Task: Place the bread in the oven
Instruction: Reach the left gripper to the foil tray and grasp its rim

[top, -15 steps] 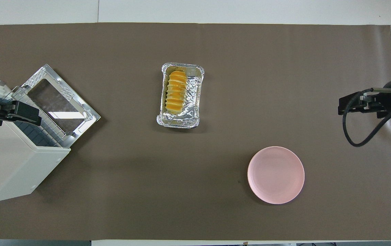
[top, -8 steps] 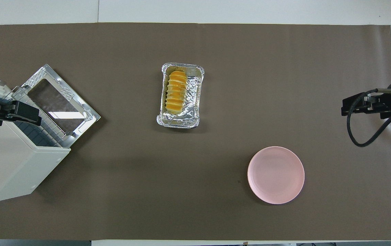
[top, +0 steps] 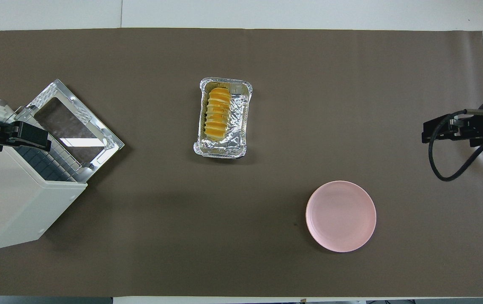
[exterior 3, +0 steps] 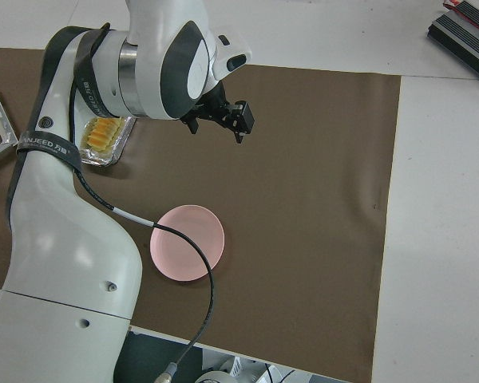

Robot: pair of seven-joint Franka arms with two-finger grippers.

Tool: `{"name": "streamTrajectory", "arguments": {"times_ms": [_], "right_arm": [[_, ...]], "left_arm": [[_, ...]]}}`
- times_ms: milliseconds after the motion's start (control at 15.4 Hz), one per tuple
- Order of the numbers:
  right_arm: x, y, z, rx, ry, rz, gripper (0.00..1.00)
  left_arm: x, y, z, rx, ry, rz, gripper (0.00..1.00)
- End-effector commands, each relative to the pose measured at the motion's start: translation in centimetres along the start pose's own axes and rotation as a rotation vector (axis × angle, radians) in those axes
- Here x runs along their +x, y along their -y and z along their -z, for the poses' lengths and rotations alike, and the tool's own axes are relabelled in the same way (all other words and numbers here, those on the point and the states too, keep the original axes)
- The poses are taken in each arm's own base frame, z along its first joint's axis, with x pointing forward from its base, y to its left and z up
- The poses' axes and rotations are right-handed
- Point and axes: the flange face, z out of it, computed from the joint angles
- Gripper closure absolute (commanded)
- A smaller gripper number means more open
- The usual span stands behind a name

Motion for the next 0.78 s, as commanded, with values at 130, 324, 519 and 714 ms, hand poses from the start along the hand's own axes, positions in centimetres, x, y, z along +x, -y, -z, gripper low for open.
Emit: {"name": "streamTrajectory", "arguments": {"times_ms": [130,324,519,714], "right_arm": [[-0.6,0.1,0.5,-0.020,0.003,0.016,0.00],[-0.6,0.2,0.5,-0.018,0.003,0.017,0.00],[-0.6,0.1,0.5,-0.018,0.003,0.016,0.00],[-0.6,0.2,0.5,-0.020,0.003,0.017,0.00]], "left_arm": [[5.5,-9.8,-1.8,-0.035,0.049,-0.127,0.00],[9.7,-18.5,-4.4,-0.043,0.076,-0.050,0.00],[10.8,-25.7,-7.3,-0.071,0.017,0.058,0.00],[11.6,-30.7,-11.6,-0.081,-0.007,0.111,0.00]]}}
